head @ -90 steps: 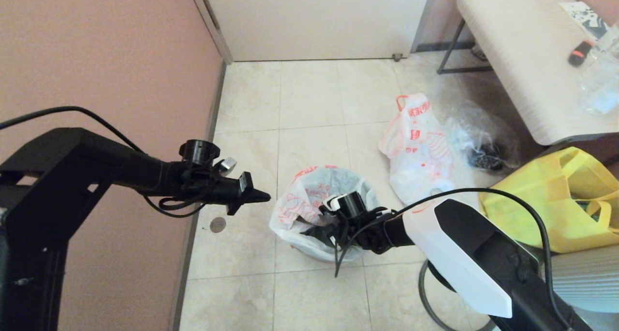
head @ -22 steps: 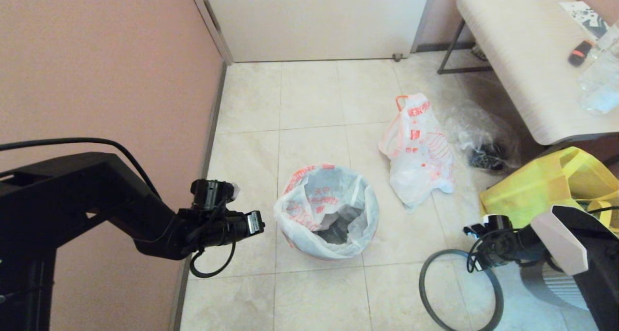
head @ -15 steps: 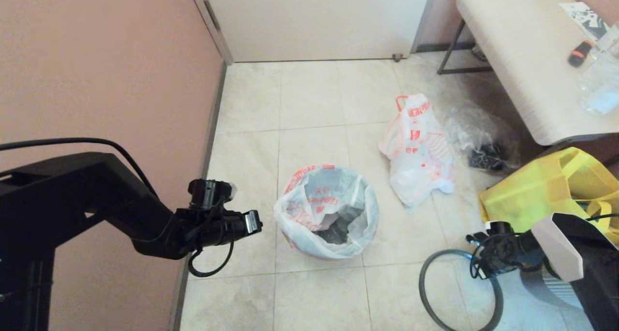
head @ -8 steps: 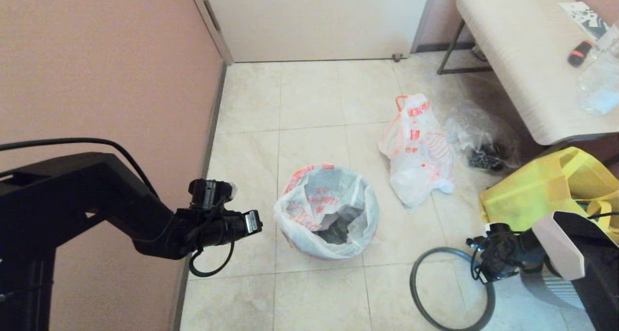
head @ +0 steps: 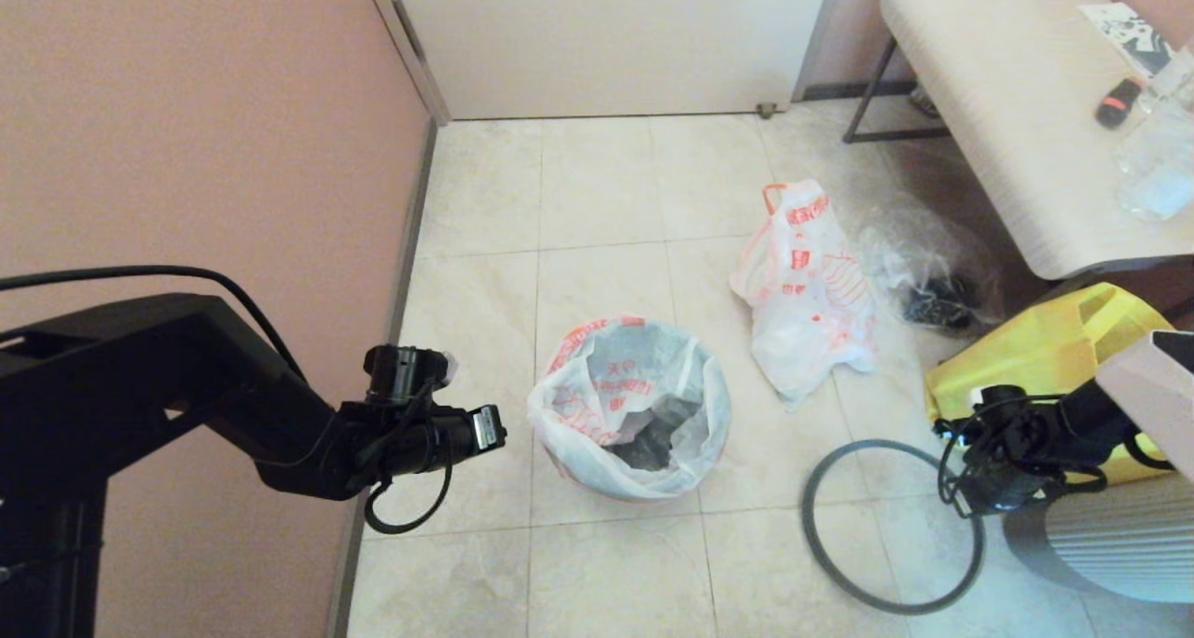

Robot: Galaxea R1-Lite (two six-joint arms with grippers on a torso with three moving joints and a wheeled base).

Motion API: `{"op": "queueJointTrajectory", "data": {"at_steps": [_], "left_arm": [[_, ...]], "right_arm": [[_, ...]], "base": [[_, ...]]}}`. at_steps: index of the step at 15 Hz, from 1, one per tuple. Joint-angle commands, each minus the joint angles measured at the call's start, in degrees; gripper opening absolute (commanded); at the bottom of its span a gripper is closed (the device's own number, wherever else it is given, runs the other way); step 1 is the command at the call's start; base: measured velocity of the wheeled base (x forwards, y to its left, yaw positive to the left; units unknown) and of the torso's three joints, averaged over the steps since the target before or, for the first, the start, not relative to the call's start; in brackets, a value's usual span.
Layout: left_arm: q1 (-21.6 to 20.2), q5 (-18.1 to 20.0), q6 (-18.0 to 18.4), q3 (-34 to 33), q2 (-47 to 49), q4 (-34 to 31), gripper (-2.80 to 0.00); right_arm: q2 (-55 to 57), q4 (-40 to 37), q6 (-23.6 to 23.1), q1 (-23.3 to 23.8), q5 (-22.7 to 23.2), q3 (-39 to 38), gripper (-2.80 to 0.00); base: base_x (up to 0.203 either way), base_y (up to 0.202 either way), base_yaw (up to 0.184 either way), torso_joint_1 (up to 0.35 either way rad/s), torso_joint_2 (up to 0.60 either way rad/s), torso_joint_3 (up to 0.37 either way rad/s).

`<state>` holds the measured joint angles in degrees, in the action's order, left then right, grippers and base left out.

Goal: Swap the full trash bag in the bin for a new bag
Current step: Place the trash can ring on the trash can

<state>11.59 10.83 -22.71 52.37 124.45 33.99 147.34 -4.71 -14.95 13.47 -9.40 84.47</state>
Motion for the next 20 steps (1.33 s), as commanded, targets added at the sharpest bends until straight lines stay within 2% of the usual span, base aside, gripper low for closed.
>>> {"op": "queueJointTrajectory", "data": {"at_steps": [1,4,8,11,12,15,17,20], "left_arm": [[0.01,0.07,-0.14,0.01,0.00,0.20,-2.80],[-0.43,0.15,-0.32,0.19,-0.17,0.29,-2.80],[-0.34,0.16,-0.14,-0.01,-0.29,0.20,-2.80],[-0.43,0.07,-0.14,0.10,-0.26,0.20,-2.80],[-0.53,0.07,-0.23,0.20,-0.36,0.22,-2.80],[-2.05,0.86,-0.40,0.01,-2.62,0.21,-2.80],[-2.27,2.08,-0.40,-0.39,-4.08,0.20,-2.80],[-2.19,1.92,-0.37,0.85,-7.77,-0.47,-2.80]], "right_arm": [[-15.16,0.06,1.42,-1.26,-0.07,-8.17,-2.80],[-29.04,-1.47,3.72,-3.55,-1.05,-13.00,-2.80],[-45.13,-9.00,6.14,-6.89,-2.18,-14.02,-2.80],[-54.10,-17.04,11.41,-11.17,-1.70,-12.38,-2.80],[-55.81,-20.79,13.37,-12.31,0.08,-10.81,-2.80],[-55.15,-25.78,19.65,-15.69,5.91,-6.11,-2.80],[-52.06,-26.10,22.73,-19.39,7.60,-4.09,-2.80],[-45.25,-26.12,26.80,-26.37,8.42,0.49,-2.80]], "base": [[0.000,0.000,0.000,0.000,0.00,0.000],[0.000,0.000,0.000,0.000,0.00,0.000],[0.000,0.000,0.000,0.000,0.00,0.000],[0.000,0.000,0.000,0.000,0.00,0.000],[0.000,0.000,0.000,0.000,0.00,0.000],[0.000,0.000,0.000,0.000,0.00,0.000],[0.000,0.000,0.000,0.000,0.00,0.000],[0.000,0.000,0.000,0.000,0.00,0.000]]}}
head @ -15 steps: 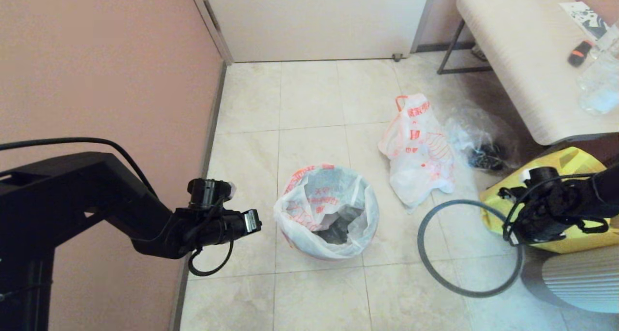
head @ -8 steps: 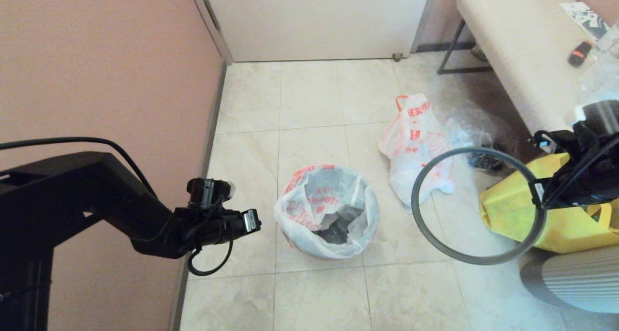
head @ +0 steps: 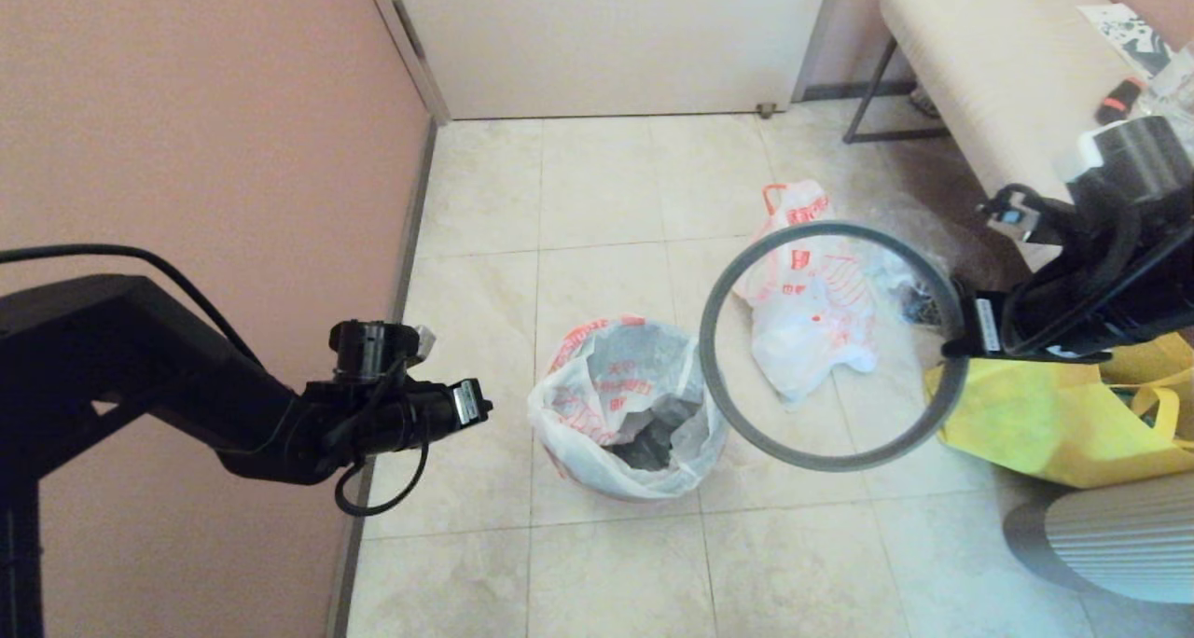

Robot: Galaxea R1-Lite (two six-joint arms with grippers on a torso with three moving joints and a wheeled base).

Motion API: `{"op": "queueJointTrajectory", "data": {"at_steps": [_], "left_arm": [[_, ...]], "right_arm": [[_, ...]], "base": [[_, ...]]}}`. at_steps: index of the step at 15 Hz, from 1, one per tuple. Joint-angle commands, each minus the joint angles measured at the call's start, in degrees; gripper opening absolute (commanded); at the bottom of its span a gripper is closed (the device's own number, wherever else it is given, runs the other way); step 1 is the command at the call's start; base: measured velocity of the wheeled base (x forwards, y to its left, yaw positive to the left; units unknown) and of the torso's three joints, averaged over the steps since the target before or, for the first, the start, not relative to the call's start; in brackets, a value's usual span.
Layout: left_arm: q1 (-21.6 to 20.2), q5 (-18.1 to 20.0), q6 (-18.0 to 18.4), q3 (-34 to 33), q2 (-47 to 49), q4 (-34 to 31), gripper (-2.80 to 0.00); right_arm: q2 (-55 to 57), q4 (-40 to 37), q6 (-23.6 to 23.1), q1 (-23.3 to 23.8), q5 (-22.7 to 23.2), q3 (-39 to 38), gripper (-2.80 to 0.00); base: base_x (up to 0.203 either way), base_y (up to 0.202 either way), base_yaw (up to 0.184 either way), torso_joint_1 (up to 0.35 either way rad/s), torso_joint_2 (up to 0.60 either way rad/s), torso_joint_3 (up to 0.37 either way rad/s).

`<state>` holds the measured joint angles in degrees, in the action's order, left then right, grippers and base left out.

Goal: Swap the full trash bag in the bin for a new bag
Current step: Place the trash can ring on the trash can

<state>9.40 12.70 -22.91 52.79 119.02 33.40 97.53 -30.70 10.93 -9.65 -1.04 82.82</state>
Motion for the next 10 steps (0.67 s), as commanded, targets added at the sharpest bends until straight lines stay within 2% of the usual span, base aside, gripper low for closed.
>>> {"op": "queueJointTrajectory", "data": {"at_steps": [1,5,7,10], "left_arm": [[0.00,-0.15,-0.20,0.82,-3.68,-0.94,-2.80],[-0.97,-1.86,-0.20,2.30,-7.64,-4.19,-2.80],[-0.53,-1.68,-0.44,2.40,-10.65,-5.79,-2.80],[0.01,-1.72,-0.56,2.41,-12.42,-6.77,-2.80]], "right_arm": [[7.14,-0.10,2.06,-5.47,0.10,4.08,-2.80],[17.77,-1.44,6.59,-13.05,1.29,14.91,-2.80],[22.79,-4.87,7.15,-14.54,1.79,22.36,-2.80],[29.27,-7.81,7.49,-15.93,3.55,28.99,-2.80]], "base": [[0.000,0.000,0.000,0.000,0.00,0.000],[0.000,0.000,0.000,0.000,0.00,0.000],[0.000,0.000,0.000,0.000,0.00,0.000],[0.000,0.000,0.000,0.000,0.00,0.000]]}}
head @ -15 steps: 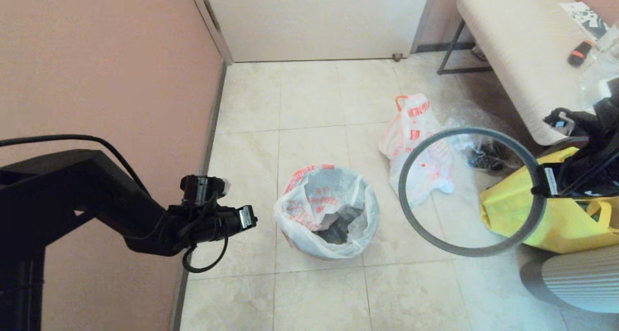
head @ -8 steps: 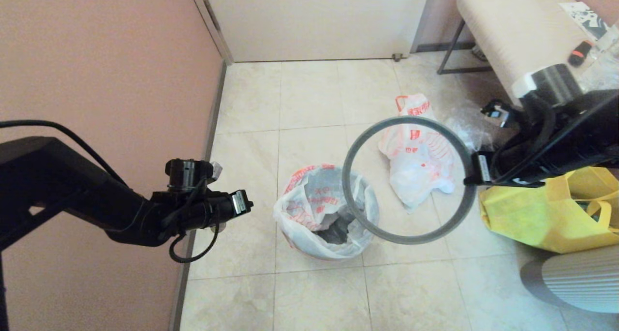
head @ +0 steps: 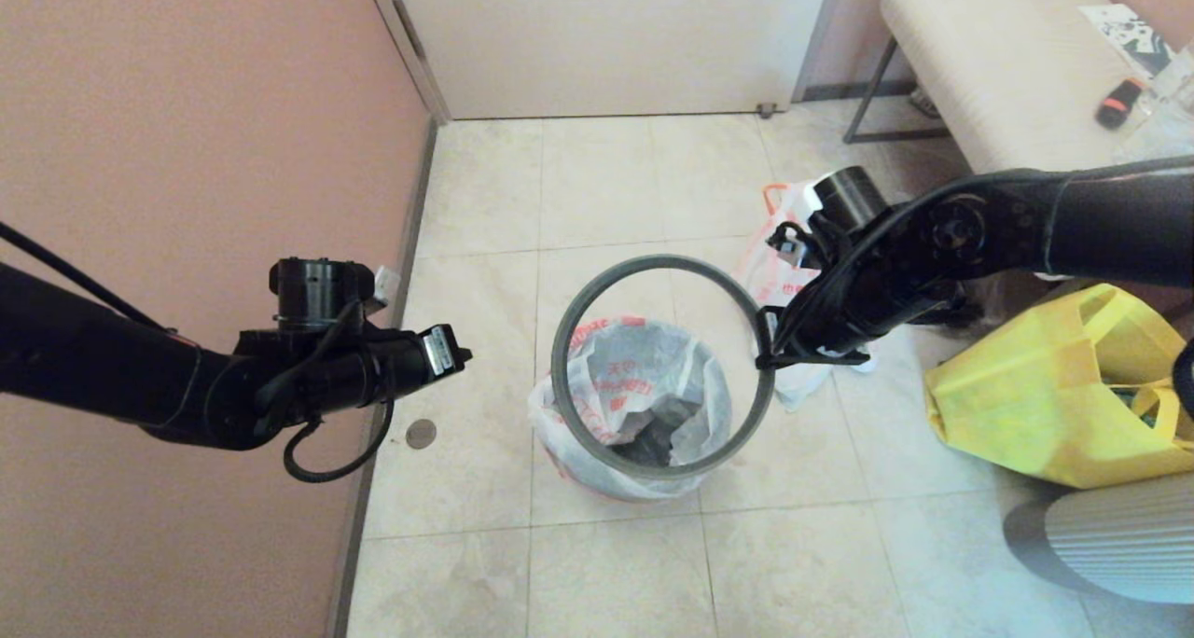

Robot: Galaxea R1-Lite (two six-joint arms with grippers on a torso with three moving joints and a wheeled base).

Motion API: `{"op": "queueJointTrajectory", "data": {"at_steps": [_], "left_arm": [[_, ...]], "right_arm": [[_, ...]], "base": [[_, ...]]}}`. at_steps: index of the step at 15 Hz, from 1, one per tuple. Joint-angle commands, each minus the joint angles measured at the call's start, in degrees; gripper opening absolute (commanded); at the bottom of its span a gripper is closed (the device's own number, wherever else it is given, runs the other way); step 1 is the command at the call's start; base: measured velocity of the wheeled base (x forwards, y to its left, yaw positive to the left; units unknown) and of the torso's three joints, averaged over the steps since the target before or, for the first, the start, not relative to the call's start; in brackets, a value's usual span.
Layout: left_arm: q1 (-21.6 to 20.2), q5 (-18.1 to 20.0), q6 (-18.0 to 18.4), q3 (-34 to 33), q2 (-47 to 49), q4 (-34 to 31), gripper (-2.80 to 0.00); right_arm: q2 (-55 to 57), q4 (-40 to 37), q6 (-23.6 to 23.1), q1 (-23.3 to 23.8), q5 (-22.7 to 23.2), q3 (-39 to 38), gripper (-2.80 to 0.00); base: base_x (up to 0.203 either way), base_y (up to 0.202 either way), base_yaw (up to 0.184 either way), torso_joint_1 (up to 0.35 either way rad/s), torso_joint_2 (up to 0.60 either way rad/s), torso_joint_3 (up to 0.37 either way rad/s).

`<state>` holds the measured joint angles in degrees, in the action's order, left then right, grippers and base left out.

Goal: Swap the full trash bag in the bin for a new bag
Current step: Place the trash can ring on the trash can

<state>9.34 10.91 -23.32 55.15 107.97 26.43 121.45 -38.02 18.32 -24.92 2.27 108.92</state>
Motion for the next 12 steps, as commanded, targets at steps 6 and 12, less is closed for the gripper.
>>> {"op": "queueJointTrajectory", "data": {"at_steps": [6,12], "left_arm": [[-0.21,0.08,-0.24,-0.04,-0.65,0.29,-2.80],[-0.46,0.16,-0.32,-0.04,-0.21,0.55,-2.80]], "right_arm": [[10.38,3.05,-0.13,-2.01,2.42,3.67,-2.80],[14.69,11.27,-0.15,-2.96,0.92,3.85,-2.80]], "base": [[0.000,0.000,0.000,0.000,0.00,0.000],[0.000,0.000,0.000,0.000,0.00,0.000]]}}
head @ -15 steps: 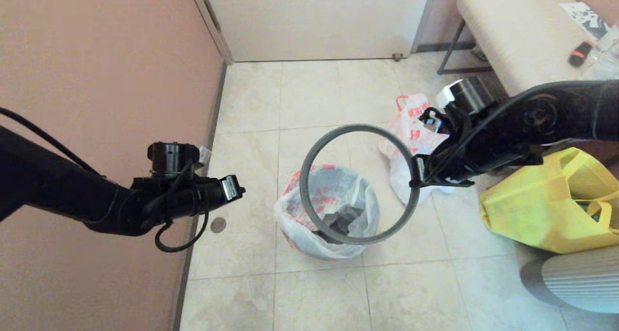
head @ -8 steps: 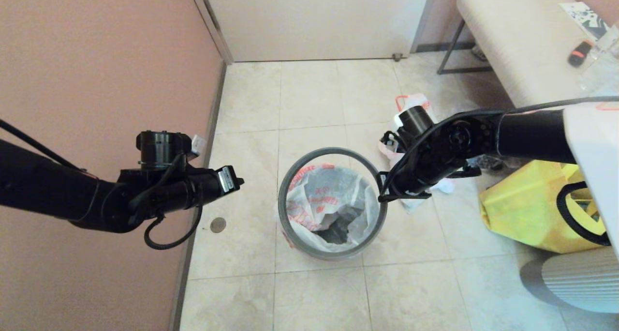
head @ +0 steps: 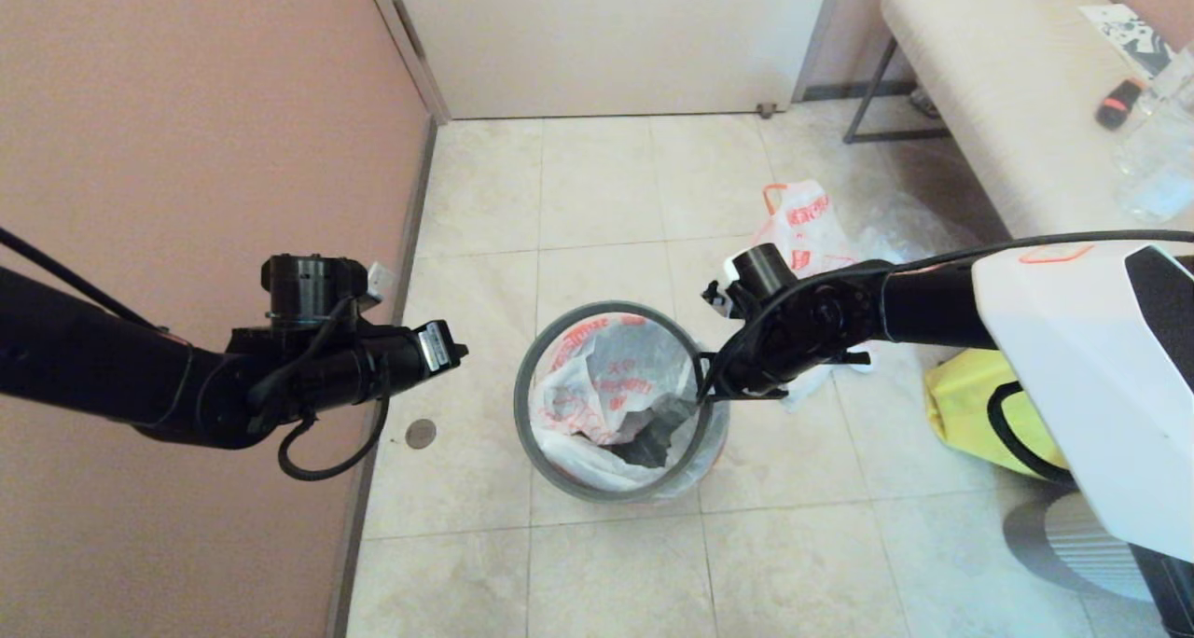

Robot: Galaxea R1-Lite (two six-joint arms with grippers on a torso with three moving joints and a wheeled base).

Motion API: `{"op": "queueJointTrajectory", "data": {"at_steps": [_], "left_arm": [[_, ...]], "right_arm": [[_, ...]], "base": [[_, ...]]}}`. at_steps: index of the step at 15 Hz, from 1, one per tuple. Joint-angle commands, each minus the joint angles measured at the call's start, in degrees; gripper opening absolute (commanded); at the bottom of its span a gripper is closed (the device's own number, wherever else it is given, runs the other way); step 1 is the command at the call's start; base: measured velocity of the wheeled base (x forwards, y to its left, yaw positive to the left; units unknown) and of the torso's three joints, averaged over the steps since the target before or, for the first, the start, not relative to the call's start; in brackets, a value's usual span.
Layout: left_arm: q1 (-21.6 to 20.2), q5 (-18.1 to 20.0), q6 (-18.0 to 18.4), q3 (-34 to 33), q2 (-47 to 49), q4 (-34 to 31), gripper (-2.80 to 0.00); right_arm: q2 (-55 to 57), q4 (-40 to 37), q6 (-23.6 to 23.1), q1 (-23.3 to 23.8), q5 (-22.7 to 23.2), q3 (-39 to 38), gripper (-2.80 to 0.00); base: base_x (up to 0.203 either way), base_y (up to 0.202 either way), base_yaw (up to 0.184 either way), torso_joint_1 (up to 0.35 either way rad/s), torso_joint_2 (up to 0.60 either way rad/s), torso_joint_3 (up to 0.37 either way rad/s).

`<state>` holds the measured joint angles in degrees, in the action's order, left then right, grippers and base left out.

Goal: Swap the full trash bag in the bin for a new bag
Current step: Place the trash can ring on the trash can

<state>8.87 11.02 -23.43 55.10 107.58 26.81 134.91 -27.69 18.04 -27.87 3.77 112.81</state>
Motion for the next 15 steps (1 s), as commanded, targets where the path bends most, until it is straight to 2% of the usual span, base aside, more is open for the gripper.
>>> {"op": "queueJointTrajectory", "data": {"at_steps": [1,6,8,15], "left_arm": [[0.09,0.05,-0.21,-0.03,0.17,0.17,-2.80],[0.01,0.06,-0.48,0.07,0.26,0.17,-2.80],[0.09,0.06,-0.48,0.01,0.26,0.17,-2.80],[0.00,0.05,-0.56,0.17,0.79,0.26,-2.80]], "right_arm": [[1.39,1.62,0.15,0.13,-1.83,-0.03,-2.80],[0.21,-0.54,0.16,0.64,-8.25,-0.07,-2.80],[0.86,-1.88,-0.01,0.53,-13.61,-0.05,-2.80],[3.23,0.63,-2.05,0.18,-15.19,0.00,-2.80]], "base": [[0.000,0.000,0.000,0.000,0.00,0.000],[0.000,0.000,0.000,0.000,0.00,0.000],[0.000,0.000,0.000,0.000,0.00,0.000],[0.000,0.000,0.000,0.000,0.00,0.000]]}}
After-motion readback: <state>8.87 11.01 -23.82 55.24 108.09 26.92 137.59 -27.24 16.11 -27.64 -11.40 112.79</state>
